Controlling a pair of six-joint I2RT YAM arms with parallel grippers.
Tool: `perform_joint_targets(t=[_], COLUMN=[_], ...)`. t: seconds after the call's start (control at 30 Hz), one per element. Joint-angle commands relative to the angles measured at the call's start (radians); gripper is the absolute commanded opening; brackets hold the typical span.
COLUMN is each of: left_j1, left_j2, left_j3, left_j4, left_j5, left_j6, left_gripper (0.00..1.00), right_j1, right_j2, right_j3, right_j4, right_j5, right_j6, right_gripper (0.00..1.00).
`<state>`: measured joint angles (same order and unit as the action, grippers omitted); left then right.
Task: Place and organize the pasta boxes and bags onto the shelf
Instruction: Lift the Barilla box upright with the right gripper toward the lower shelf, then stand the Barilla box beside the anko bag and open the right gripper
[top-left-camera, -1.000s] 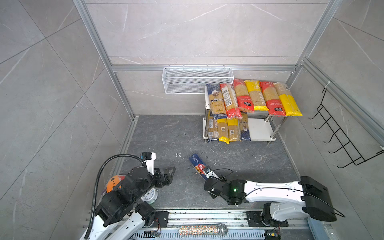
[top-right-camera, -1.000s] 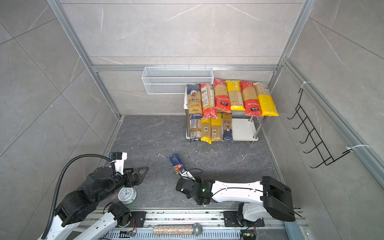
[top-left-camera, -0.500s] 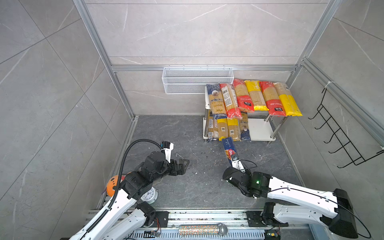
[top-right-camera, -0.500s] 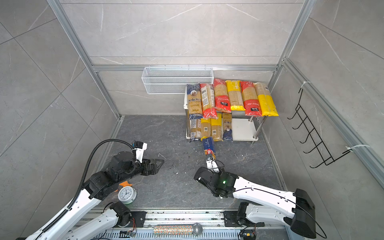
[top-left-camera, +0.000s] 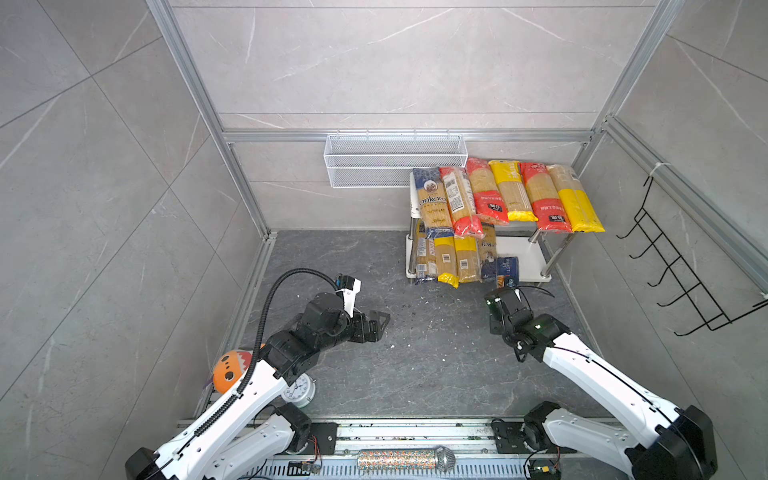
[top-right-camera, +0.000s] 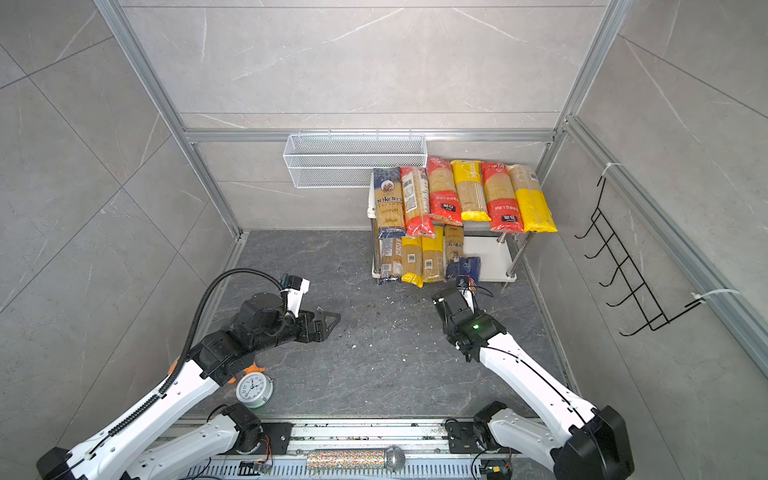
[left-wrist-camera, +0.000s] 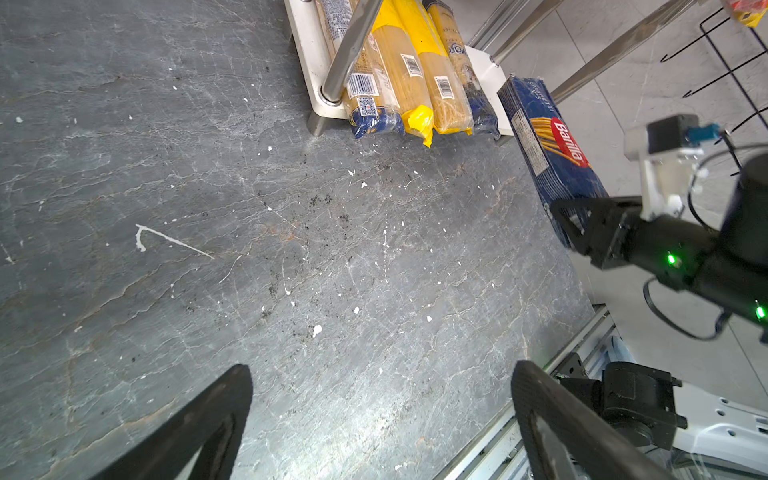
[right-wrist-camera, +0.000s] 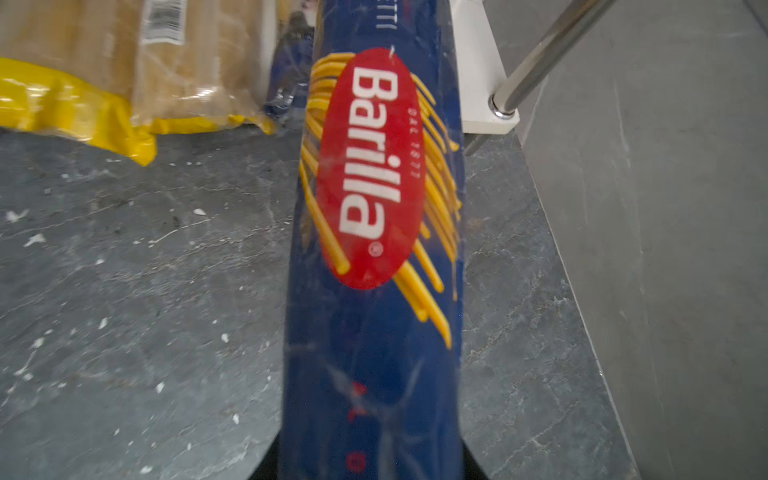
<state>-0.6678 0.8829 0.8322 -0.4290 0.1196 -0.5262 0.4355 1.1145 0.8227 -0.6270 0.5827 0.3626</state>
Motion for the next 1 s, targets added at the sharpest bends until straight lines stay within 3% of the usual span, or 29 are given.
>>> perform_joint_targets(t=[0.0, 0.3, 0.7, 0.97], left_j1=[0.0, 0.0, 0.01, 0.044], left_j2=[0.007, 0.091, 0.226, 0.283], left_j3=[0.032, 0.073, 0.161, 0.178], left_j4=[0.066, 0.101, 0.142, 0.17], left_j5=[0.029, 0.01, 0.048, 0.089], left_j6=[0.04, 0.083, 0.143, 0.133], left_gripper=[1.0, 1.0, 1.0, 1.0], right_j1=[-0.091, -0.287, -0.384, -0.464], right_j2=[0.029, 0.202, 0.501, 0.636], right_j3=[0.082, 0.206, 0.329, 0.407], right_j4=[0.218, 0.349, 0.568, 0.606], right_j5=[-0.05, -0.181, -0.178, -0.279], right_j6=[-0.109, -0.22, -0.338, -0.354], right_gripper=[0.0, 0.0, 0.0, 0.0])
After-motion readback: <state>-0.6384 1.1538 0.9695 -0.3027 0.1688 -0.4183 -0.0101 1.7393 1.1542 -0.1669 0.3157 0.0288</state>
